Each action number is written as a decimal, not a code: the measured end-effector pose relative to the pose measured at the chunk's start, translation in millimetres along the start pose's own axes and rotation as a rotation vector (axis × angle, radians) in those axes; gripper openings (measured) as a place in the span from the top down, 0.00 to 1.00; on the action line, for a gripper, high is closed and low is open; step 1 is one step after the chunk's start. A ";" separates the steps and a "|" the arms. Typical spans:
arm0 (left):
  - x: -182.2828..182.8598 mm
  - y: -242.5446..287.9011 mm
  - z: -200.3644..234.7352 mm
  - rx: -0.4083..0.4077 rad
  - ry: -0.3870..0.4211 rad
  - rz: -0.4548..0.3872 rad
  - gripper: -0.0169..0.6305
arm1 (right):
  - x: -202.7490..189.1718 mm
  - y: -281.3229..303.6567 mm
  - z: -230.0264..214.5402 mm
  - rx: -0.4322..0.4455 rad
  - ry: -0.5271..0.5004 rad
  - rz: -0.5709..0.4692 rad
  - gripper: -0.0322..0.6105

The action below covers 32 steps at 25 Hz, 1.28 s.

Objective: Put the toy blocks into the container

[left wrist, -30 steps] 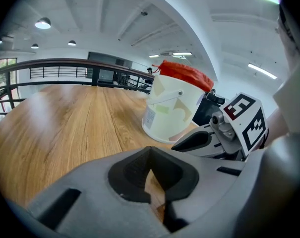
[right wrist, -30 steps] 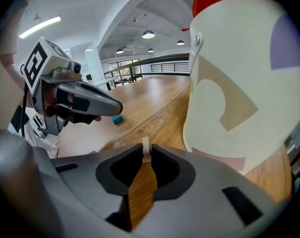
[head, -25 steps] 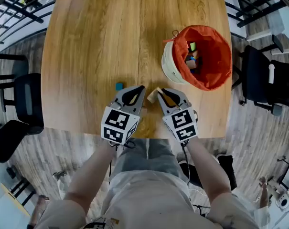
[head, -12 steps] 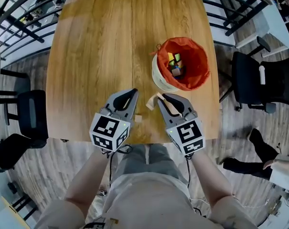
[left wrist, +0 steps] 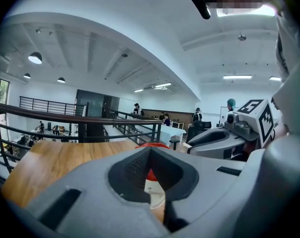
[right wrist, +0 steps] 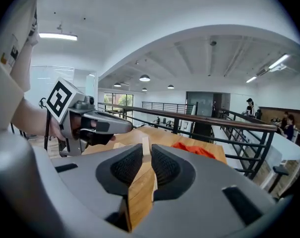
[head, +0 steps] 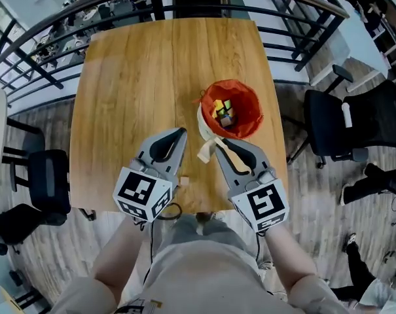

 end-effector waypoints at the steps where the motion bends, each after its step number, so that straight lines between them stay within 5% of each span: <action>1: 8.6 -1.7 -3.4 -0.004 0.010 -0.014 0.95 | 8.3 -5.9 -0.2 -0.006 -0.011 -0.014 0.85; 17: 101.7 -24.5 -50.3 -0.038 0.085 -0.192 0.95 | 82.3 -92.2 -17.3 -0.155 -0.064 -0.208 0.85; 32: 106.3 21.9 -52.8 -0.050 0.145 -0.170 0.95 | 96.4 -84.0 -59.7 -0.252 -0.077 -0.237 0.85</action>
Point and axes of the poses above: the fingertips, and each gripper's own axes: y forward along the fingers, z to its left, x out of its top, the point moved 3 cm from there along -y, backward along the fingers, and after that the axes turned 5 degrees about x, right-handed, at the moved point
